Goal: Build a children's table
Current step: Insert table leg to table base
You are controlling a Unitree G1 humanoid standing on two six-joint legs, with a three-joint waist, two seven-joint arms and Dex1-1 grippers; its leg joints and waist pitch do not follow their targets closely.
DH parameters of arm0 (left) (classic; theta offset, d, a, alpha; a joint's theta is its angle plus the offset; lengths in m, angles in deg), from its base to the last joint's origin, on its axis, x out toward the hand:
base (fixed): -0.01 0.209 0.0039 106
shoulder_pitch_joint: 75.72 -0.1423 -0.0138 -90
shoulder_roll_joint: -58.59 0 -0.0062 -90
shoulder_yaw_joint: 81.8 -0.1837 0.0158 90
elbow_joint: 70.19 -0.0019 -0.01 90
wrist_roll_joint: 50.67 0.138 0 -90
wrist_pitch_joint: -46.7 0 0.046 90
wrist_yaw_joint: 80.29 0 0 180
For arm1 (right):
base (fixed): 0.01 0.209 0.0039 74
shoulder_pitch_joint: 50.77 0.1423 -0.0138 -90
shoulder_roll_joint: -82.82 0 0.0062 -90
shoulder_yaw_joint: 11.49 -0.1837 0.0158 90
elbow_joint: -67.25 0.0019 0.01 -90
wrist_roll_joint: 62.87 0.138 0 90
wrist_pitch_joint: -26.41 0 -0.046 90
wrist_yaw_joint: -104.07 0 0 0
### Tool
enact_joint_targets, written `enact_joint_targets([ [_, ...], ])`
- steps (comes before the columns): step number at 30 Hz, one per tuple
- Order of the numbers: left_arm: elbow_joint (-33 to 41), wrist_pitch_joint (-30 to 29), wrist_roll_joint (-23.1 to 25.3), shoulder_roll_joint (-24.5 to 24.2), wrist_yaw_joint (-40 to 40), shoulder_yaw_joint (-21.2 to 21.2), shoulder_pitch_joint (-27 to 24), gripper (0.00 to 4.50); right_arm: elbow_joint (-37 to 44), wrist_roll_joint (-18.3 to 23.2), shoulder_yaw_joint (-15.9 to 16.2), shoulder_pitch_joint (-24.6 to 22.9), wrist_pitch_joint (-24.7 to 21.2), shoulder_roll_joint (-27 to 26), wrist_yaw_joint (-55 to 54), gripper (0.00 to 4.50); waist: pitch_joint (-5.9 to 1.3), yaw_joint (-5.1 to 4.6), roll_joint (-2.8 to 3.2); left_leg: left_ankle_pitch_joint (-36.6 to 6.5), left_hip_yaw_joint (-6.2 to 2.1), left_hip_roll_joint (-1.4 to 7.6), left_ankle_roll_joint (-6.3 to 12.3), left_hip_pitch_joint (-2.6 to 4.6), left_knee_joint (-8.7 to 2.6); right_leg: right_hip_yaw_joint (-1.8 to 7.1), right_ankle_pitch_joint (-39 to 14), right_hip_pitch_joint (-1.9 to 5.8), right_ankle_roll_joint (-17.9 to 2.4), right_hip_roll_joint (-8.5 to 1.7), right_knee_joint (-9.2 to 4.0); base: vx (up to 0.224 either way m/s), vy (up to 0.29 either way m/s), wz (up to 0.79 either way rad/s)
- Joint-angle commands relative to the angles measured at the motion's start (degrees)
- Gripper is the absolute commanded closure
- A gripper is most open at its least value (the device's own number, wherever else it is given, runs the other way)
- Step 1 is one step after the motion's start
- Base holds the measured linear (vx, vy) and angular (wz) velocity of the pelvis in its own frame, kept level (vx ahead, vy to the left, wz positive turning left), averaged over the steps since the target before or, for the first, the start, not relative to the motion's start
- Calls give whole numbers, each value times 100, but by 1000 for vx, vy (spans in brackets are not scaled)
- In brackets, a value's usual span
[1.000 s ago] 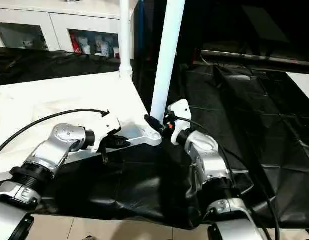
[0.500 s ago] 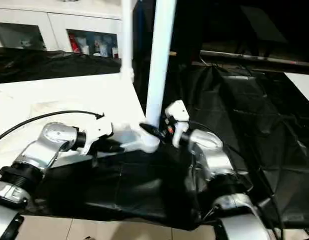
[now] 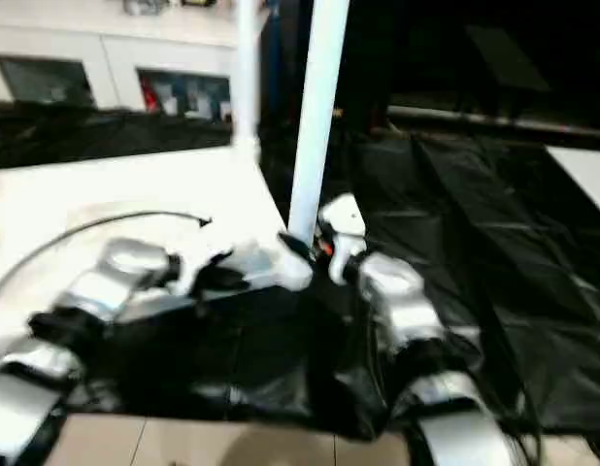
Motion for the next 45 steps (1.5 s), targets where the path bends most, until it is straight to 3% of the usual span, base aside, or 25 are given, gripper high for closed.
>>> enact_joint_targets([
  [1,-115,-371,-104,323,-594,208,300,450,-1054,-339,-204,-106,-683,31,-1204,264,-197,-73,93,-3548,-250,159,-320,189,-498,79,-3803,2,-460,-347,-713,0,0,0],
  [3,-322,-633,-69,592,-1195,301,439,450,-1329,-249,-368,131,-750,-125,-1848,264,-196,-113,130,-3741,-288,181,-375,163,-551,14,-3389,48,-550,-340,-694,0,0,0],
  [4,-353,-673,-65,634,-1294,318,459,450,-1368,-239,-388,163,-758,-146,-1940,264,-173,-123,125,-3834,-296,176,-381,166,-559,-2,-3367,33,-541,-332,-712,0,0,0],
  [5,-525,-877,-51,934,-1850,398,578,450,-1597,-186,-500,363,-774,-288,-2512,264,-177,-120,131,-3969,-279,163,-379,227,-544,-17,-3344,4,-525,-327,-743,0,0,0],
  [7,-630,-952,-87,1256,-2272,483,672,450,-1760,-175,-561,501,-772,-418,-2852,264,-172,-151,68,-3973,-274,126,-293,247,-520,-64,-3410,-9,-454,-334,-808,0,0,0],
  [11,-718,-1005,-15,1642,-2698,457,777,450,-1975,-290,-518,702,-686,-584,-3187,264,-191,-160,54,-3801,-276,111,-186,206,-536,-33,-3405,23,-377,-371,-836,0,0,0],
  [13,-755,-1011,-9,1669,-2770,459,794,450,-2041,-298,-527,751,-659,-609,-3222,264,-201,-136,37,-3592,-263,104,-120,171,-555,19,-3231,25,-435,-385,-822,0,0,0],
  [18,-909,-949,77,1545,-2892,464,857,450,-2229,-326,-592,882,-579,-618,-3337,264,-193,-139,17,-3554,-251,109,-108,154,-575,54,-3157,4,-488,-375,-798,0,0,0],
  [27,-1010,-796,88,1357,-2794,449,892,450,-2339,-239,-764,1049,-335,-618,-3103,264,-170,-142,-19,-3684,-267,102,-98,188,-562,7,-3601,-34,-309,-400,-880,0,0,0],
  [30,-1036,-752,90,1289,-2721,436,879,450,-2324,-182,-809,1102,-252,-615,-2888,264,-163,-149,-25,-3675,-269,101,-80,166,-576,-7,-3660,-25,-264,-397,-900,0,0,0],
  [32,-1048,-733,95,1268,-2706,432,880,450,-2315,-177,-816,1114,-227,-604,-2853,208,-169,-143,-27,-3600,-272,100,-59,149,-579,-9,-3707,-6,-247,-413,-907,0,0,0],
  [35,-1067,-706,97,1232,-2661,429,891,450,-2301,-183,-820,1144,-171,-578,-2802,173,-177,-157,-16,-3531,-280,100,-46,110,-594,-15,-3716,13,-242,-414,-906,0,0,0],
  [36,-1074,-698,98,1225,-2653,430,894,450,-2305,-189,-834,1156,-149,-573,-2802,173,-219,-135,-26,-3276,-294,124,-50,33,-625,24,-3468,96,-307,-450,-845,0,0,0],
  [37,-1079,-692,98,1219,-2648,431,899,450,-2305,-187,-845,1167,-139,-569,-2782,158,-220,-124,-26,-3173,-282,138,-46,24,-631,50,-3322,82,-376,-440,-818,0,0,0],
  [38,-1095,-675,98,1211,-2635,430,912,450,-2315,-202,-857,1192,-112,-563,-2726,158,-192,-97,-23,-3101,-222,128,-9,84,-603,87,-3176,-4,-564,-434,-831,0,0,0],
  [42,-1161,-591,88,1183,-2577,421,968,450,-2312,-255,-872,1278,-18,-537,-2534,126,-190,-100,-15,-3049,-220,144,-20,55,-614,88,-3031,29,-663,-422,-801,0,0,0],
  [45,-1196,-547,89,1181,-2550,419,1001,450,-2283,-272,-854,1326,104,-491,-2486,93,-233,-83,-19,-2726,-192,156,-12,8,-614,135,-2529,65,-841,-424,-729,0,0,0],
])
